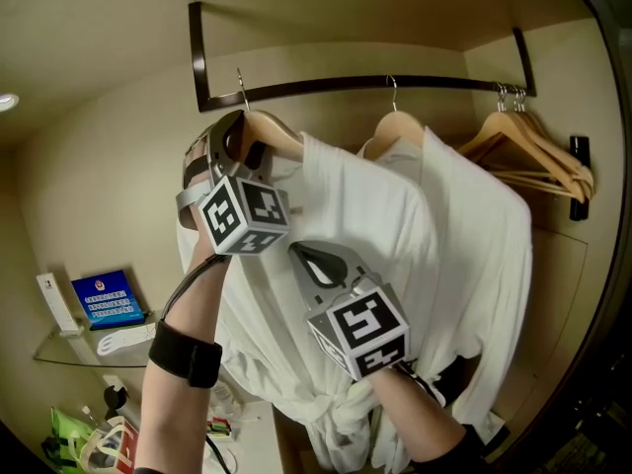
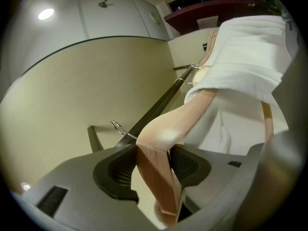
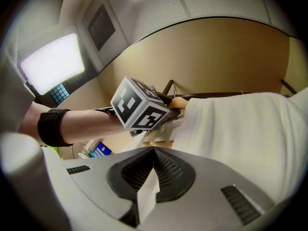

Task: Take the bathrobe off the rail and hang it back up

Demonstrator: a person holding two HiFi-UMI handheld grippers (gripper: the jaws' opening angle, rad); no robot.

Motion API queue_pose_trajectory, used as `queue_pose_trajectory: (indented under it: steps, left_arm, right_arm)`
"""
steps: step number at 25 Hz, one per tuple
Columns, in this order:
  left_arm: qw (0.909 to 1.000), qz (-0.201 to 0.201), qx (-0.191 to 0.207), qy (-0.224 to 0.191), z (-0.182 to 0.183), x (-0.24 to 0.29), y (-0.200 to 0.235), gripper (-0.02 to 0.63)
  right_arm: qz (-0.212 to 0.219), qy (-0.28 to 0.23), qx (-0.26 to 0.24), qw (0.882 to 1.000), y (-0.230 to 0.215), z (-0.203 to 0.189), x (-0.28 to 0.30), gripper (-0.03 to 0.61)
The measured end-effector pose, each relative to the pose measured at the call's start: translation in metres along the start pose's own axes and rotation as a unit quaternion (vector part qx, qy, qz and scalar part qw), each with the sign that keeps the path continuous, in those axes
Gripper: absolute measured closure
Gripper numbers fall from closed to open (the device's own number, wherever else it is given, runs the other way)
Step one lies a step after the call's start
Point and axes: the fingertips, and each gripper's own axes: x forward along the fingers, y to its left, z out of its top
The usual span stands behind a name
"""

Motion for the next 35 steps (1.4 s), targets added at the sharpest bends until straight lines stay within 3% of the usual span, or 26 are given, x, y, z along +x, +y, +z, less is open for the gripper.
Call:
queue_pose_trajectory:
  steps: [12,24,35]
  left_arm:
    - [0.9999,0.009,0.007,0.002,0.002,-0.008,0.008,0.402]
    - [0.9999,0.003,-0.013,0.002,0.012,-0.03,0.015,0.402]
    - [0.9991,-0.023,-0.036,-0.001,0.016,-0.075,-0.012,0.4]
  right_arm:
    - [0.001,-0.002,0.001,1.0,0.001,0.001,-0.002,0.561]
    - [0.004,-0.002,0.002,1.0,0.014,0.01,-0.013,0.561]
    - [-0.008,0.022,0.02,1.0,0.036,-0.004,-0.052,0.561]
